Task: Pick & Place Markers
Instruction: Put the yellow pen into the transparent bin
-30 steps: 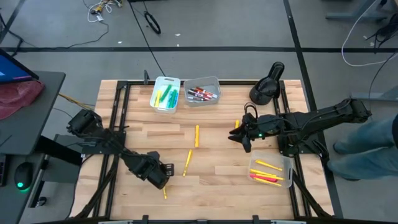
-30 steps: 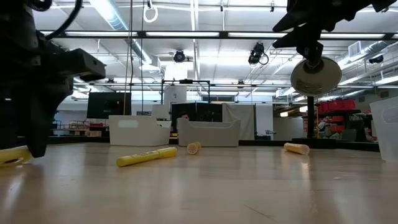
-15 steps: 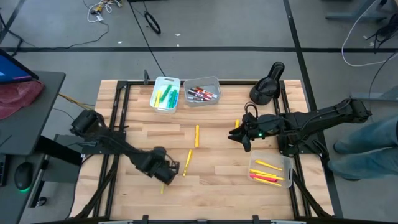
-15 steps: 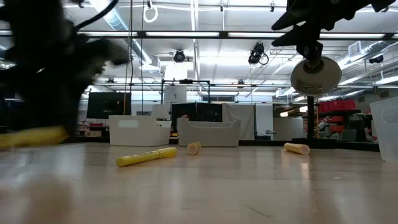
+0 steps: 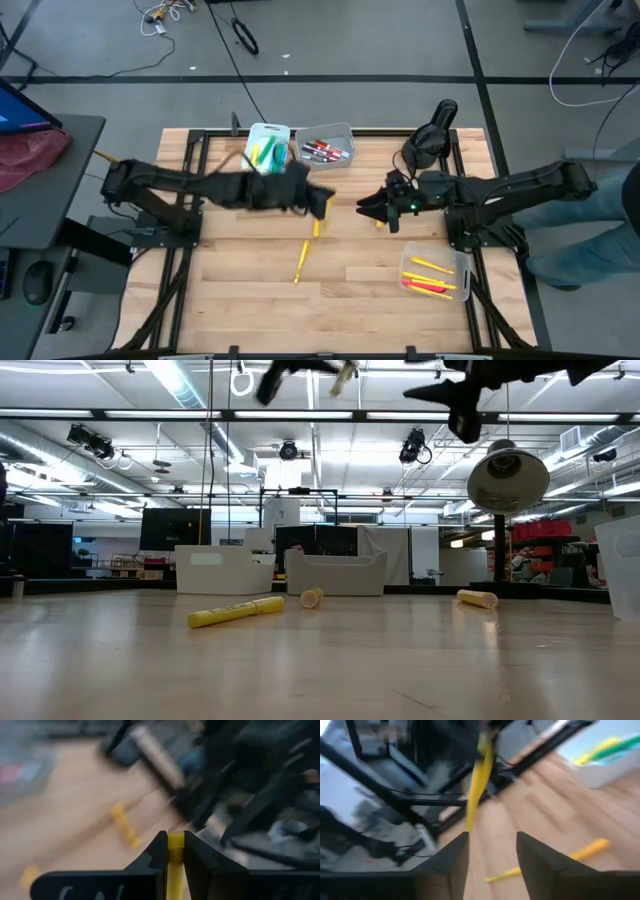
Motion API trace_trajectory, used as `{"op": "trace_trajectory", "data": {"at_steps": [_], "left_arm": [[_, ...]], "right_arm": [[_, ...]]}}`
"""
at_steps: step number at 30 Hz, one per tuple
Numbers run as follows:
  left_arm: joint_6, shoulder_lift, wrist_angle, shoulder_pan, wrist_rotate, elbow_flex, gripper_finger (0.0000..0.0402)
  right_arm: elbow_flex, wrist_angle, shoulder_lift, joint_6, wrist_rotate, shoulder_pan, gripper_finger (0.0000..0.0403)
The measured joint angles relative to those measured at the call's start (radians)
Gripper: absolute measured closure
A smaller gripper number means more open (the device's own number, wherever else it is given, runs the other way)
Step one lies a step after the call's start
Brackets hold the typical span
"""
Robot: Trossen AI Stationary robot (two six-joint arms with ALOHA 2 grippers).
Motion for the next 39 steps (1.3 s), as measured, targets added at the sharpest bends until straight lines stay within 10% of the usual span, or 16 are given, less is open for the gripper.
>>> {"op": "trace_trajectory", "data": {"at_steps": [14, 22, 30, 39], "left_arm": [[0.238, 0.008, 0.302, 0.28, 0.424, 0.081, 0.0362], [0.24, 0.008, 0.317, 0.37, 0.584, 0.081, 0.036], [0.276, 0.008, 0.323, 0.421, 0.635, 0.08, 0.0347], [0.389, 0.007, 0.327, 0.454, 0.671, 0.08, 0.0266]], "right_arm": [[0.064, 0.369, 0.145, -0.012, 0.058, -0.086, 0.0149], [0.215, 0.35, 0.26, -0.147, 0.043, -0.144, 0.0205], [0.271, 0.199, 0.256, -0.238, 0.056, -0.173, 0.0377], [0.382, -0.237, 0.208, -0.248, -0.01, -0.162, 0.0381]]}}
